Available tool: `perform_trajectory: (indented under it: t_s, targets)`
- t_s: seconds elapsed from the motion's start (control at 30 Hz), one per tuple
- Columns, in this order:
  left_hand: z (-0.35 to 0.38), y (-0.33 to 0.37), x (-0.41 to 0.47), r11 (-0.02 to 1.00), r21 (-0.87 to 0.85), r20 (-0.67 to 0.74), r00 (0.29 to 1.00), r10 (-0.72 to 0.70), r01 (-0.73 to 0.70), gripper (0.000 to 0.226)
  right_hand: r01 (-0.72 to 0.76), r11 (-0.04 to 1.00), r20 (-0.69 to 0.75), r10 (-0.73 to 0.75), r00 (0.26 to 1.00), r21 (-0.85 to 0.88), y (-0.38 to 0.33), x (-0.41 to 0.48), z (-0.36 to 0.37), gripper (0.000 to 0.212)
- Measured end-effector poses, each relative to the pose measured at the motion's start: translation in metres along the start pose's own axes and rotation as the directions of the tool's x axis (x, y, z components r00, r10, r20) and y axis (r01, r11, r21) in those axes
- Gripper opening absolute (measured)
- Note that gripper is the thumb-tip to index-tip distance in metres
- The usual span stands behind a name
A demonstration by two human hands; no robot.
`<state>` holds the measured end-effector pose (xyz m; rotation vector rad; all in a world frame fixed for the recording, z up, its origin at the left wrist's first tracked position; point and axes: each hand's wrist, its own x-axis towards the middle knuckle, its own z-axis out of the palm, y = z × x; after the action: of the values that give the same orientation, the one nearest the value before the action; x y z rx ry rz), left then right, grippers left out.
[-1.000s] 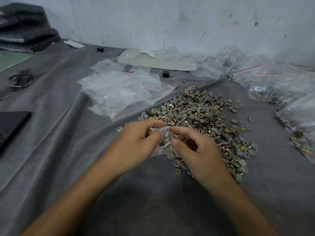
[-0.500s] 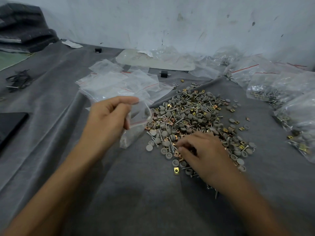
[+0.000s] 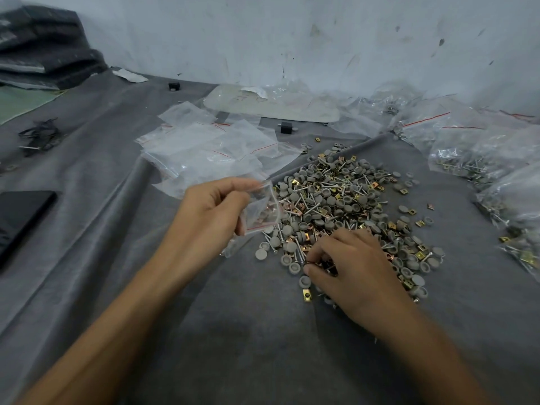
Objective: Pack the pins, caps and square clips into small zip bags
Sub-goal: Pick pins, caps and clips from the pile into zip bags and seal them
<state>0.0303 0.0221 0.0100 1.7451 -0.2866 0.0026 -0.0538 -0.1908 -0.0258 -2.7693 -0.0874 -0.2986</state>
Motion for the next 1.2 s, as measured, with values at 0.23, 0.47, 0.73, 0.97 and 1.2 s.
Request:
perform_trajectory:
  t_s: [0.23,0.47,0.73,0.97,1.2]
  targets:
    - [0.016,-0.011,-0.006,0.991,0.135,0.21,0.978,-0.008,-0.021,0.03,-0.056,0.934,-0.197,0.132,0.972,0.352,0.001,0.004,-0.007,0.012]
    - [0.023,-0.012,-0.011,0.988,0.152,0.265,0.964,-0.022,-0.019,0.032,-0.024,0.691,-0.15,0.191,0.97,0.723,-0.005,0.003,-0.015,0.012]
    - [0.028,-0.013,-0.014,0.978,0.197,0.297,0.955,0.001,-0.062,0.026,0.075,0.792,-0.179,0.045,0.983,0.606,-0.01,0.001,-0.002,0.014]
    - [0.027,-0.012,-0.014,0.972,0.223,0.309,0.951,0.003,-0.076,0.026,0.119,0.918,-0.222,-0.035,0.974,0.378,-0.01,0.002,0.004,0.011]
    - [0.026,-0.007,-0.015,0.984,0.174,0.296,0.955,-0.013,-0.04,0.032,0.102,0.912,-0.272,0.011,0.962,0.397,-0.004,0.004,-0.002,0.013]
